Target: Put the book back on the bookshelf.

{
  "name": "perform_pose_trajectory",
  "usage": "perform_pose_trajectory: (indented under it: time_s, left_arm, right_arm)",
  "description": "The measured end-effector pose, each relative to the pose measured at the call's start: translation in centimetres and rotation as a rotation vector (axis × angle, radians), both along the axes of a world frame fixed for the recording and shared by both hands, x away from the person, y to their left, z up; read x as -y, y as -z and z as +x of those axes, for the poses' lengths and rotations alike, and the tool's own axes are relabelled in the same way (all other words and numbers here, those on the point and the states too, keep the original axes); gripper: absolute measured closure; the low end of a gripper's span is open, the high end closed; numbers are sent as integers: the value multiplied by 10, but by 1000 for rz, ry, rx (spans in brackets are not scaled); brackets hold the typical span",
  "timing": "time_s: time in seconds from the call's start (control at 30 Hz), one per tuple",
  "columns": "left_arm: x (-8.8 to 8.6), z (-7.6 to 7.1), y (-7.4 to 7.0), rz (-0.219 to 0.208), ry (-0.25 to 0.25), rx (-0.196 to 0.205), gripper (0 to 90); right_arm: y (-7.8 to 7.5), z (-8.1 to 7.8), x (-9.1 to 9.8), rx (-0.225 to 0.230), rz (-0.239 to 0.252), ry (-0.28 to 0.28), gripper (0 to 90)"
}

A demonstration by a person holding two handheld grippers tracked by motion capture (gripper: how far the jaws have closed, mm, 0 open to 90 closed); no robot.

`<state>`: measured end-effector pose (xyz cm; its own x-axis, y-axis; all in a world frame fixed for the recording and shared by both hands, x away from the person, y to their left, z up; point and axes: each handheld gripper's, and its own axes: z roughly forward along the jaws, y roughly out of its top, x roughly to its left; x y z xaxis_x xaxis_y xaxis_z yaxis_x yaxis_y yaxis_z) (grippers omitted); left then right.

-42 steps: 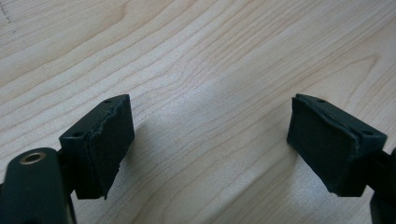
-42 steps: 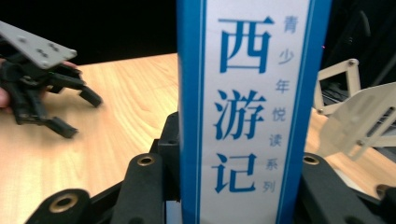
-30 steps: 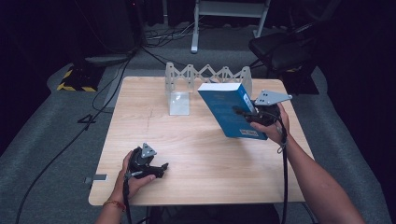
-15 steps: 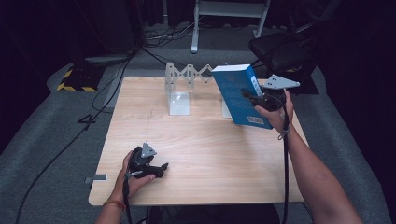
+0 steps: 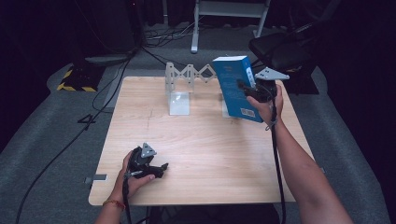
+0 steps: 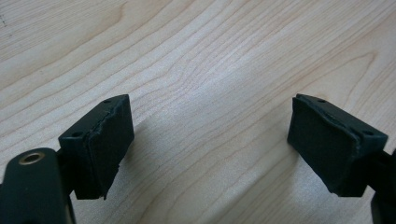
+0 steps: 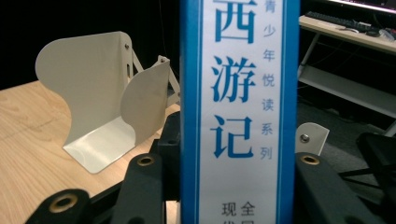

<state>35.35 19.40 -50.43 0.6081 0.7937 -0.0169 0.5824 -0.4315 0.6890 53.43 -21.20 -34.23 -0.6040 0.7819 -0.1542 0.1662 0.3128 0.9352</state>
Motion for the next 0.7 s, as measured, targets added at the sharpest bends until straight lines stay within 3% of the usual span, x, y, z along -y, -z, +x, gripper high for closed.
perform_pose_trajectory:
  time_s: [0.37,0.57,0.7]
  left_arm:
    - [0,0,0,-1,0,2,148]
    - [0,0,0,-1,-1,1,148]
    - [0,0,0,-1,-1,1,148]
  right_arm:
    - [12,-1,-1,35,34,66,620]
    - [28,-3,10,51,102,119,620]
    - [31,1,8,59,106,134,619]
